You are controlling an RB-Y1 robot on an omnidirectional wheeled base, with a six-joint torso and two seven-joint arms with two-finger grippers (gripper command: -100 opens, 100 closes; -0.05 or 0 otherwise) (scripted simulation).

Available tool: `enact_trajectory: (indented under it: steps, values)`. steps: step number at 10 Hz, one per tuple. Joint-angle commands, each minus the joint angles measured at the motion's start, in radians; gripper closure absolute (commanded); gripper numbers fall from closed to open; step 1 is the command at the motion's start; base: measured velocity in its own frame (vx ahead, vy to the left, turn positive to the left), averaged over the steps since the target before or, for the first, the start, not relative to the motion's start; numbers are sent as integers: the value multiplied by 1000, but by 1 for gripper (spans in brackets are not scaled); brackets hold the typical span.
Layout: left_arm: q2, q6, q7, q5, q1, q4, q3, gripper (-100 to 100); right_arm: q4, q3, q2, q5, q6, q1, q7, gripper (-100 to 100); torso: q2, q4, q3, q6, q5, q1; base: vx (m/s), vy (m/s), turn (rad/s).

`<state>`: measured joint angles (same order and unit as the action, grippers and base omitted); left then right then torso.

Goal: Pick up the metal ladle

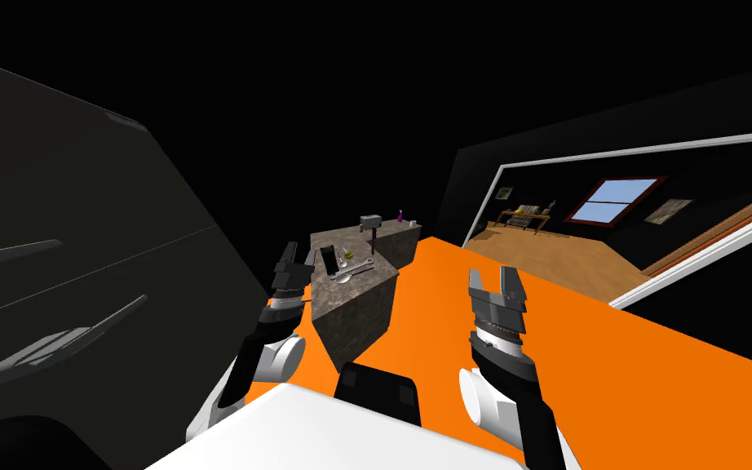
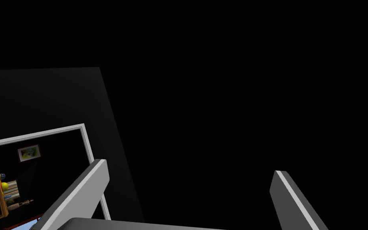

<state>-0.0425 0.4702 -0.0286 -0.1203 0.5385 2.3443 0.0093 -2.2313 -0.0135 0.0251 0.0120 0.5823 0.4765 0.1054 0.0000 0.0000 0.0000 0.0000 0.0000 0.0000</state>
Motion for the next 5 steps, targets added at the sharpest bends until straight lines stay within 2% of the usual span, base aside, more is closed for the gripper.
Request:
enact_trajectory:
  steps: [1, 5]
  values:
    - [-34, -24, 8, 2, 4, -1, 22, -100, 0, 0, 0, 0, 0, 0, 0, 0, 0, 0, 0, 0, 0, 0, 34, -68, -8]
    - [-85, -114, 38, 0, 18, -8, 94, -100, 0, 0, 0, 0, 0, 0, 0, 0, -4, -1, -2, 0, -2, -9, 57, -133, 0]
